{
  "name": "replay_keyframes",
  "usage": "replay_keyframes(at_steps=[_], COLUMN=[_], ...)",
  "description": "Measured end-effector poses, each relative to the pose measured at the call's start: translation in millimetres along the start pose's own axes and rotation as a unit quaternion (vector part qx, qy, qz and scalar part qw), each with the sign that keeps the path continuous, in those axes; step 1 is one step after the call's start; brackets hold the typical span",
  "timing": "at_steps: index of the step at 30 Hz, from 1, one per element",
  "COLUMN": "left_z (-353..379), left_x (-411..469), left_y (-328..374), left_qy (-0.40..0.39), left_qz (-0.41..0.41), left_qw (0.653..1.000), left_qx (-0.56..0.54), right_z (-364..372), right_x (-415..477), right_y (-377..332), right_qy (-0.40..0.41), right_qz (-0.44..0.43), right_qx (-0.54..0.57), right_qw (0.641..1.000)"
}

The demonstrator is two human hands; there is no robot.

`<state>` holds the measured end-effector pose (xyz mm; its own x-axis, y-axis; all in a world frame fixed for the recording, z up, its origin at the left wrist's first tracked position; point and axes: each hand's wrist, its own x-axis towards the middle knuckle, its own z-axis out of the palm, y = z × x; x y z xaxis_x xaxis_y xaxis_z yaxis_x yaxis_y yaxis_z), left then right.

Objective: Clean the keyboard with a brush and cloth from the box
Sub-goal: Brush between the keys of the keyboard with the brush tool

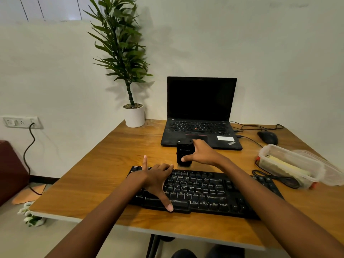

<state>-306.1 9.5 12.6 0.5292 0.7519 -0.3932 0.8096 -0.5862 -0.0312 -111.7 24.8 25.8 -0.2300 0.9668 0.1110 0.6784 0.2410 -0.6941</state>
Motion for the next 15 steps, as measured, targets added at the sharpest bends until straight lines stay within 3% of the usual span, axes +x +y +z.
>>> replay_keyframes(at_steps=[15], left_z=[1.1], left_x=[-1.7], left_y=[-2.4], left_qy=[0.0], left_qz=[0.005], left_qw=[1.0], left_qx=[-0.008], right_z=[10.9], right_x=[5.4], right_y=[-3.6], right_qy=[0.003], right_qz=[-0.012], right_qx=[0.005], right_qw=[1.0])
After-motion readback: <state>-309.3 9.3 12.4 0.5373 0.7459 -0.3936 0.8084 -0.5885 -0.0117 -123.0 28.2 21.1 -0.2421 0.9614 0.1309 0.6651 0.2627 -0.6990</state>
